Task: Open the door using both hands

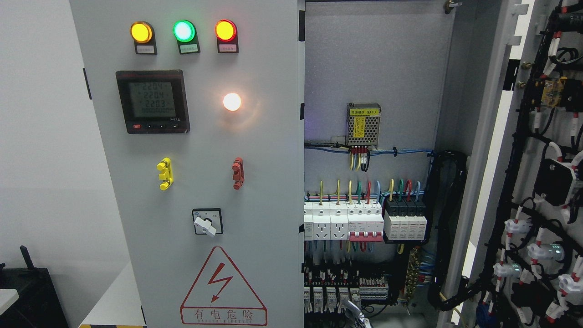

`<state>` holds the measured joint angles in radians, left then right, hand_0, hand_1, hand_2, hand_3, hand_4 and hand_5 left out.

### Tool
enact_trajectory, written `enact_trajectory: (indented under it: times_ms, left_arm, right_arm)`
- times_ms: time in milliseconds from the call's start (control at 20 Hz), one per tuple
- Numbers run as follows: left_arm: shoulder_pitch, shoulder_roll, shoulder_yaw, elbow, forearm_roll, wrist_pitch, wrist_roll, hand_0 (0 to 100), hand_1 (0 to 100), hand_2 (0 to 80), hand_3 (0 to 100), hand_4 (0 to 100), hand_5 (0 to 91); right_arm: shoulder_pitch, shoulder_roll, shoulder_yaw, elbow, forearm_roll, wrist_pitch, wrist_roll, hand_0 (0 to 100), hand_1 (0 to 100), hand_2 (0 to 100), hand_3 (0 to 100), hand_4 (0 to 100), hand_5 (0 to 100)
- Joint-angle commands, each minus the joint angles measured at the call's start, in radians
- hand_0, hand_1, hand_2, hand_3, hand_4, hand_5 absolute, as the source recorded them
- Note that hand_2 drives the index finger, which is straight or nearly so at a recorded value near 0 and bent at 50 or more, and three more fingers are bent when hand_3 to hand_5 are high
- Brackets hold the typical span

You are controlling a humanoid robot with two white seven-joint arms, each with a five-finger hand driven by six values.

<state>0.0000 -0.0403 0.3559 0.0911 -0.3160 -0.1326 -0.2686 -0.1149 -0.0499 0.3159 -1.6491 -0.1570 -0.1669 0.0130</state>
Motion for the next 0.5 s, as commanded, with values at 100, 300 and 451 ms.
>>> enact_trajectory:
  times_ms: [100, 300, 451]
  left_arm:
    - [0.005, 0.0, 0.0, 0.001, 0.0, 0.001, 0.0, 0, 0, 0.0, 0, 4, 0.0]
    - [0.005, -0.001, 0.0, -0.001, 0.0, 0.001, 0.0, 0, 0, 0.0, 0, 4, 0.0]
    - [0.005, 0.0, 0.0, 0.001, 0.0, 0.001, 0.0, 0, 0, 0.0, 0, 4, 0.0]
  right_arm:
    - [-0.092, 0.002, 0.055, 0.08, -0.044, 0.021, 0.001, 0, 0, 0, 0, 0, 0]
    - [-0.143, 0.005, 0.057, 0.135, -0.044, 0.021, 0.005, 0, 0, 0, 0, 0, 0]
    - [-0.17, 0.004, 0.057, 0.164, -0.096, 0.027, 0.007, 0, 0, 0, 0, 0, 0]
